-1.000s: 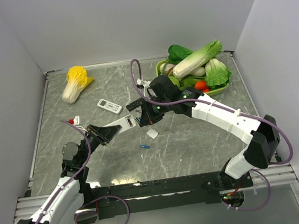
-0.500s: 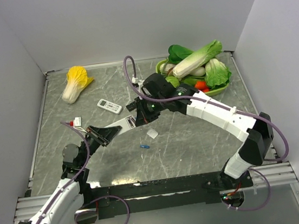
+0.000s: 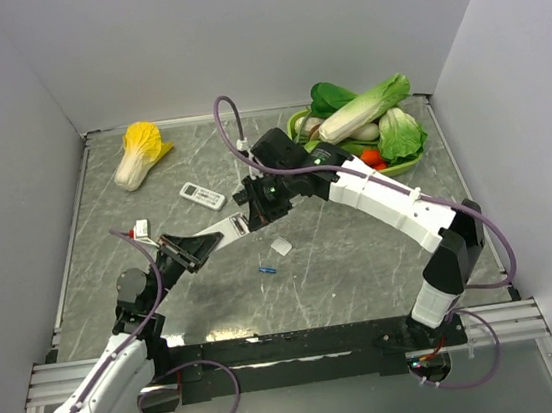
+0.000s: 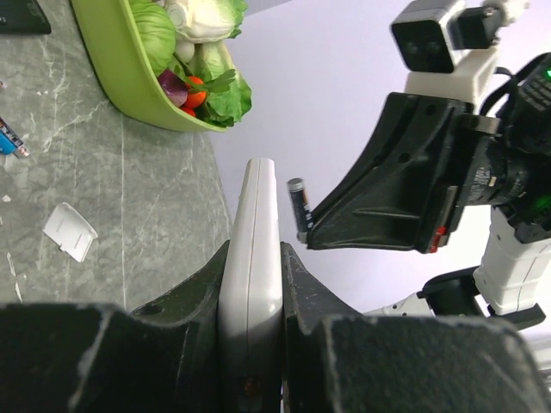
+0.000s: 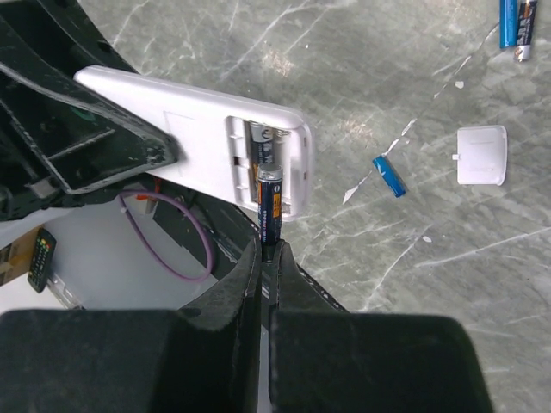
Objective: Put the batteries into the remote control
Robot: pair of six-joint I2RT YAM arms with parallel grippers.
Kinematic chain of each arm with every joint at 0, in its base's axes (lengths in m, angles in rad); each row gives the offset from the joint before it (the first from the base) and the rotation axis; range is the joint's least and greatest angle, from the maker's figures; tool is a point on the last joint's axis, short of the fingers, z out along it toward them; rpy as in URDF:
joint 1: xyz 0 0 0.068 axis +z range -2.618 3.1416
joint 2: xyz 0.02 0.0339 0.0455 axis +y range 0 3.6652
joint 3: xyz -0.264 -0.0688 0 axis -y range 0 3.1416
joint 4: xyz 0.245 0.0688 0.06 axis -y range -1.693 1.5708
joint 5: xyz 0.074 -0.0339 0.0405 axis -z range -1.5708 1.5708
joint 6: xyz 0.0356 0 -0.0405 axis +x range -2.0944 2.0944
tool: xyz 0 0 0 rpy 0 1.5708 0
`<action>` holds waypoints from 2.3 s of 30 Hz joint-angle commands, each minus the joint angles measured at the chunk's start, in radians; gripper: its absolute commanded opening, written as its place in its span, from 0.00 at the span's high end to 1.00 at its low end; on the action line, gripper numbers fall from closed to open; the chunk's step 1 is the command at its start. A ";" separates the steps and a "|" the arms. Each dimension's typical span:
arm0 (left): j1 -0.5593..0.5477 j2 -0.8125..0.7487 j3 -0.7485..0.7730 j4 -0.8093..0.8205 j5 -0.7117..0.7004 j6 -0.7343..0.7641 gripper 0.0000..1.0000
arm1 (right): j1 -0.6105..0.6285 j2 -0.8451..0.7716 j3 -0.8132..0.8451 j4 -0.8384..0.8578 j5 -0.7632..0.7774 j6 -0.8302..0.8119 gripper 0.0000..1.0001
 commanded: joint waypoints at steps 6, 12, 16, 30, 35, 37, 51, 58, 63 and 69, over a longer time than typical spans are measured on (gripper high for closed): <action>-0.008 -0.037 -0.036 0.018 -0.043 -0.061 0.99 | 0.022 0.086 0.140 -0.135 0.022 0.009 1.00; -0.008 -0.049 -0.042 0.010 -0.048 -0.064 0.99 | 0.031 0.129 0.185 -0.177 0.023 0.003 1.00; -0.008 -0.057 -0.047 0.009 -0.049 -0.067 0.99 | 0.038 0.150 0.212 -0.193 0.039 0.003 1.00; -0.010 -0.063 -0.033 -0.013 -0.048 -0.052 0.99 | 0.041 0.196 0.280 -0.246 0.119 0.032 1.00; -0.010 -0.061 -0.033 -0.013 -0.049 -0.052 0.99 | 0.041 0.214 0.303 -0.266 0.112 0.027 0.96; -0.011 -0.061 -0.036 -0.013 -0.051 -0.053 0.99 | 0.042 0.219 0.307 -0.266 0.109 0.024 0.91; -0.011 -0.058 -0.044 0.005 -0.058 -0.067 0.99 | 0.051 0.239 0.324 -0.267 0.103 0.019 0.78; -0.011 -0.058 -0.045 0.008 -0.058 -0.070 0.99 | 0.051 0.222 0.311 -0.240 0.122 0.033 0.70; -0.011 -0.060 -0.054 0.024 -0.061 -0.084 0.99 | 0.051 0.201 0.291 -0.207 0.128 0.045 0.69; -0.011 -0.063 -0.062 0.035 -0.066 -0.104 0.99 | 0.055 0.161 0.277 -0.169 0.134 0.058 0.64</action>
